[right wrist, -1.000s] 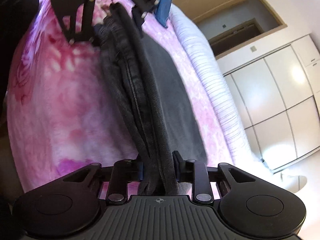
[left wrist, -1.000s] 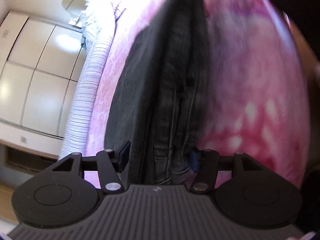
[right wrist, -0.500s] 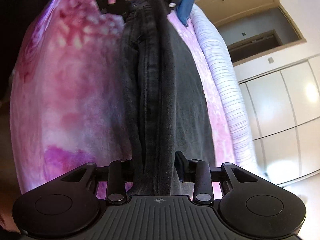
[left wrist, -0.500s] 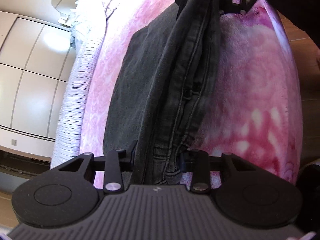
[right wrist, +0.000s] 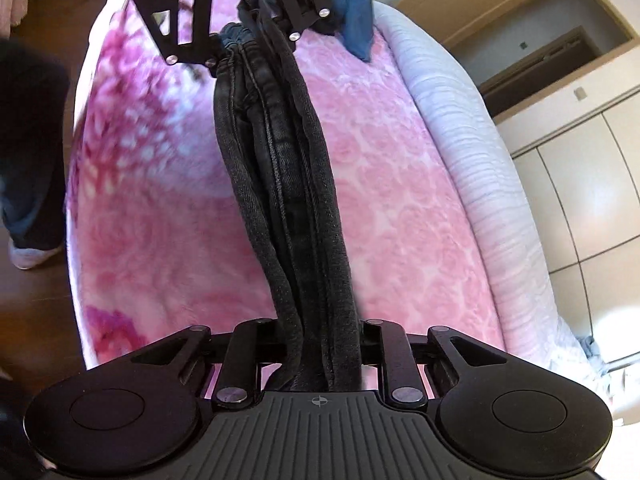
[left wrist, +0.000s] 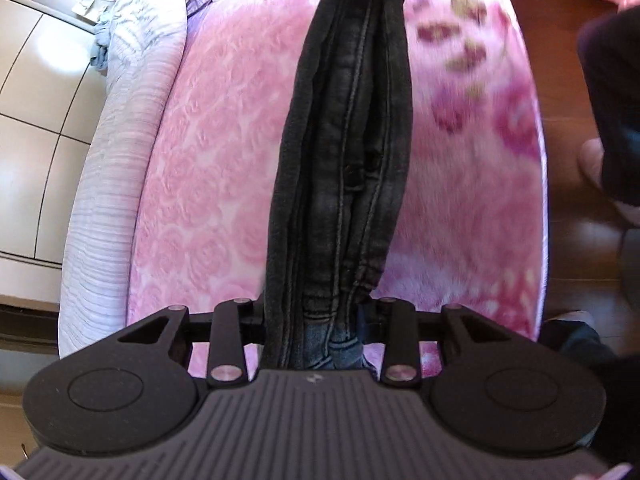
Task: Fold clothes
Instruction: 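Carry the hanging jeans with both tools over the dark folded stack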
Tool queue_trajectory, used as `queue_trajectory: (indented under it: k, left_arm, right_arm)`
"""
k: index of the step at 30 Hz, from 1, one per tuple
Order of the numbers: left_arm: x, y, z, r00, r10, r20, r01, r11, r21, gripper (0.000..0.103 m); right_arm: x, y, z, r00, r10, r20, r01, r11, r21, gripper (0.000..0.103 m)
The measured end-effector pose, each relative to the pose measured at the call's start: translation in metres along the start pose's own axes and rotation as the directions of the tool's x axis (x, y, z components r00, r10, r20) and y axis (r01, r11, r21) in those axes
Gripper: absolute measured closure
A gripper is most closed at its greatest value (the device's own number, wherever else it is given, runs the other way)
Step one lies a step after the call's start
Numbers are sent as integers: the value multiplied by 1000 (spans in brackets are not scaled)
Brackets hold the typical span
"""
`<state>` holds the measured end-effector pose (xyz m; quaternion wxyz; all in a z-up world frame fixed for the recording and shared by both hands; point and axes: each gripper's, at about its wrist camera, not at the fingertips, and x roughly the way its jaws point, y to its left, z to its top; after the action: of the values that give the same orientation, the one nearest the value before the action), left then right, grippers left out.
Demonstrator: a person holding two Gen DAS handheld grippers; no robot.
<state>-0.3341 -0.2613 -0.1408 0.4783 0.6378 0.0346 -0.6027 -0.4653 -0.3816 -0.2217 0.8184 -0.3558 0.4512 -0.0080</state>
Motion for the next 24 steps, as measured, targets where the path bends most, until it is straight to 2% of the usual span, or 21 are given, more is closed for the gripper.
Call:
queue_trajectory:
  k: [4, 8, 13, 17, 20, 24]
  left_arm:
    - [-47, 21, 37, 998, -63, 15, 63, 998, 17, 70]
    - [-79, 26, 96, 994, -94, 56, 90, 993, 73, 70]
    - [-102, 36, 187, 986, -95, 137, 74, 985, 154, 70]
    - [-102, 46, 249, 974, -81, 210, 30, 971, 235, 70]
    - [-96, 53, 282, 956, -98, 278, 17, 960, 281, 70]
    - [-81, 57, 325, 914, -146, 378, -1, 932, 361, 70]
  right_arm:
    - [-71, -34, -4, 998, 49, -40, -47, 998, 34, 84]
    - [-137, -55, -34, 994, 65, -85, -58, 995, 85, 84]
    - [-203, -80, -94, 988, 16, -153, 12, 984, 178, 84]
    - [-240, -100, -137, 973, -43, -225, 100, 964, 247, 84]
    - [-262, -112, -156, 952, -84, -295, 172, 943, 285, 83]
    - [-285, -124, -179, 906, -124, -404, 269, 907, 325, 83]
